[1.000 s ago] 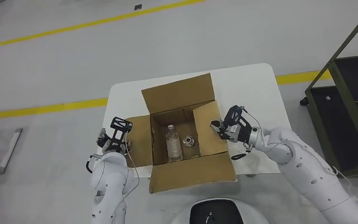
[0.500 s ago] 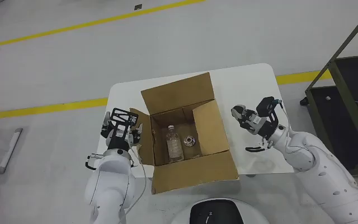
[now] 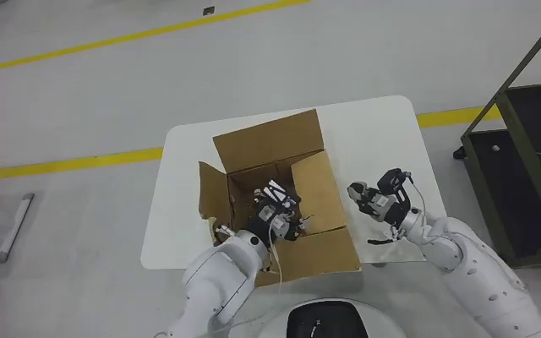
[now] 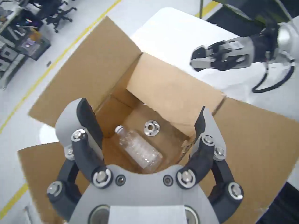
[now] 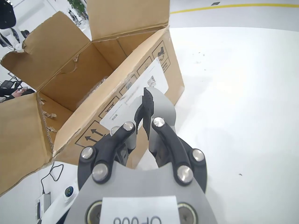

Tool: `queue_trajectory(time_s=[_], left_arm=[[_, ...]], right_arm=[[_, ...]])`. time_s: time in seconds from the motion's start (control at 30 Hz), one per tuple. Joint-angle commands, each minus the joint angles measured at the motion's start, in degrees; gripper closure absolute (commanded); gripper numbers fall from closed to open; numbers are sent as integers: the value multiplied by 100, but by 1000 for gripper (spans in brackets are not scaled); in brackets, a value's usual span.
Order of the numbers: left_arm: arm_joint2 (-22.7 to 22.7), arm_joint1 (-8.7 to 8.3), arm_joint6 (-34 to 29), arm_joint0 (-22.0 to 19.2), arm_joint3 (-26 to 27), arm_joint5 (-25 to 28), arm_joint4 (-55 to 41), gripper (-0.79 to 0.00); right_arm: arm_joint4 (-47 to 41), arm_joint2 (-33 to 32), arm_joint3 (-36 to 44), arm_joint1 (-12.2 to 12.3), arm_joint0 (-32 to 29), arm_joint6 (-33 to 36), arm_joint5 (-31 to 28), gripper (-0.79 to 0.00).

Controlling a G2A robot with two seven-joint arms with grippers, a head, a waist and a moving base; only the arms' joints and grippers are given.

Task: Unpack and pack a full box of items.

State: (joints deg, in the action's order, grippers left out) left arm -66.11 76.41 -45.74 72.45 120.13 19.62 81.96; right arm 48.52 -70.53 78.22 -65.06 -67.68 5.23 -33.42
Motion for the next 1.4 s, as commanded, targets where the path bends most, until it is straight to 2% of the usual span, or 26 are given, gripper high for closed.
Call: queue_trajectory(time_s=[0.0, 0.43, 0.5, 0.57, 0.73, 0.87, 1.0, 1.17, 1.27, 1.33, 1.37], left_arm=[[35, 14, -47, -149, -276, 74, -373, -785], [32, 20, 27, -188, -362, 57, -478, -785], [33, 47, 154, -129, -618, -132, -1071, -785], [-14, 92, 17, -261, -928, -462, -1897, -785], [-114, 190, -492, -783, -1712, -1232, -3753, -785], [-250, 240, -856, -1156, -2545, -1507, -5226, -785], [-252, 249, -724, -1384, -3140, -1730, -5368, -785], [-240, 256, -503, -1437, -3642, -1740, -5670, -785], [-277, 256, -420, -1446, -3794, -1748, -5927, -785], [-238, 217, -392, -1533, -3840, -1722, -5402, -785], [-217, 218, -410, -1519, -3859, -1706, -5467, -785]], right_arm=[[84, 77, -40, -14, 33, -25, -31, 0], [634, 120, 51, -6, -12, -289, -205, 0], [657, 144, 50, -10, -5, -284, -231, 0], [695, 158, 57, -12, 3, -290, -250, 0], [702, 134, 51, -9, -8, -336, -306, 0], [707, 98, 47, -4, -27, -354, -325, 0], [697, 66, 47, 1, -38, -353, -332, 0], [699, 58, 21, 2, -47, -347, -375, 0], [700, 73, 8, -1, -38, -336, -396, 0], [695, 86, -3, -4, -35, -331, -412, 0], [689, 91, -13, -5, -30, -333, -419, 0]])
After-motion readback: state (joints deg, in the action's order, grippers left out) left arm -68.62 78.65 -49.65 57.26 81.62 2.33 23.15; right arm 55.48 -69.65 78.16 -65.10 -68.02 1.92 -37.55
